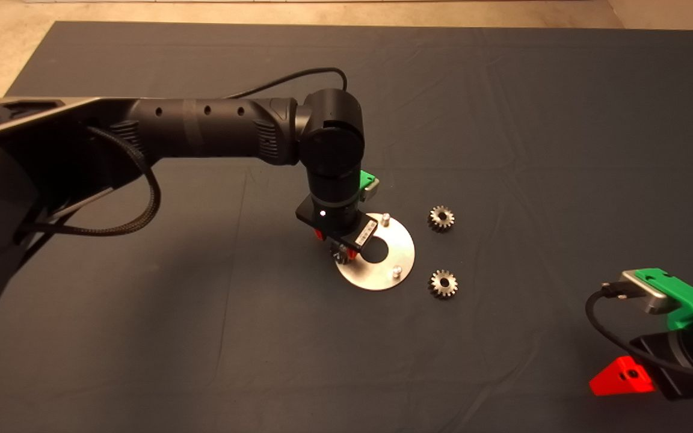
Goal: Install three planetary gears onto the carrier pins
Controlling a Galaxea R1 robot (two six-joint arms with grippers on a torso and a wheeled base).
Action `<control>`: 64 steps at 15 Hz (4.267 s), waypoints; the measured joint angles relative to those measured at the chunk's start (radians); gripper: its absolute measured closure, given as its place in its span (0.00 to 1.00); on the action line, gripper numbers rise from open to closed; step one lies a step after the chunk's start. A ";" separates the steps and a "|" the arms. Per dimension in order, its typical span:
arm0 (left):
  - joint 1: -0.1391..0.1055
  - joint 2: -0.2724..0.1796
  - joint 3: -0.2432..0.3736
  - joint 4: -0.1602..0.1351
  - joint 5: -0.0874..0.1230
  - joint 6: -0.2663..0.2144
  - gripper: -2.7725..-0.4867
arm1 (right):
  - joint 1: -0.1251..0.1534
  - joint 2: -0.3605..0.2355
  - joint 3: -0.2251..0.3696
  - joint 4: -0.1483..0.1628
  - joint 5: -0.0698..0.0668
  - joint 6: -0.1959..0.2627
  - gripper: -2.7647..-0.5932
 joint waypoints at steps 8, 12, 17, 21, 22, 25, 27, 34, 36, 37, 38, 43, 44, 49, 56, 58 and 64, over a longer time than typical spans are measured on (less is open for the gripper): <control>-0.055 -0.100 -0.015 -0.001 0.000 -0.064 0.44 | 0.000 0.000 0.000 0.000 0.000 0.000 0.01; -0.064 -0.218 0.032 -0.001 0.000 -0.163 0.37 | 0.000 0.009 -0.011 0.000 0.000 -0.018 0.01; -0.066 -0.367 0.196 -0.001 0.001 -0.280 0.25 | -0.001 0.160 -0.169 0.000 -0.002 -0.073 0.01; -0.066 -0.457 0.355 -0.001 0.001 -0.339 0.19 | -0.027 0.286 -0.396 -0.005 -0.001 -0.164 0.01; -0.067 -0.476 0.393 -0.001 0.001 -0.352 0.19 | -0.031 0.313 -0.436 -0.009 -0.001 -0.181 0.01; -0.067 -0.532 0.521 -0.001 0.002 -0.416 0.13 | -0.070 0.385 -0.501 -0.020 0.000 -0.239 0.01; -0.066 -0.549 0.581 -0.003 0.003 -0.444 0.13 | -0.097 0.431 -0.535 -0.031 0.000 -0.256 0.01; -0.066 -0.588 0.683 -0.003 0.004 -0.484 0.13 | -0.111 0.514 -0.592 -0.059 0.000 -0.293 0.01; -0.066 -0.590 0.699 -0.003 0.004 -0.489 0.13 | -0.111 0.520 -0.610 -0.067 0.000 -0.300 0.01; -0.066 -0.593 0.703 -0.003 0.004 -0.491 0.13 | -0.111 0.525 -0.615 -0.068 0.000 -0.304 0.01; -0.066 -0.594 0.706 -0.003 0.004 -0.491 0.13 | -0.111 0.531 -0.620 -0.069 0.000 -0.308 0.01; -0.066 -0.594 0.725 -0.004 0.004 -0.492 0.13 | -0.111 0.564 -0.659 -0.073 -0.001 -0.332 0.01; -0.066 -0.594 0.727 -0.004 0.004 -0.492 0.13 | -0.111 0.576 -0.669 -0.075 0.000 -0.337 0.01; -0.066 -0.596 0.740 -0.004 0.004 -0.492 0.13 | -0.116 0.647 -0.708 -0.080 0.000 -0.375 0.01; -0.066 -0.596 0.747 -0.004 0.004 -0.492 0.13 | -0.158 0.665 -0.719 -0.084 0.000 -0.408 0.01; -0.066 -0.596 0.754 -0.004 0.004 -0.492 0.13 | -0.159 0.665 -0.720 -0.093 0.000 -0.411 0.01; -0.066 -0.597 0.779 -0.008 0.004 -0.492 0.13 | -0.167 0.651 -0.735 -0.124 0.000 -0.415 0.01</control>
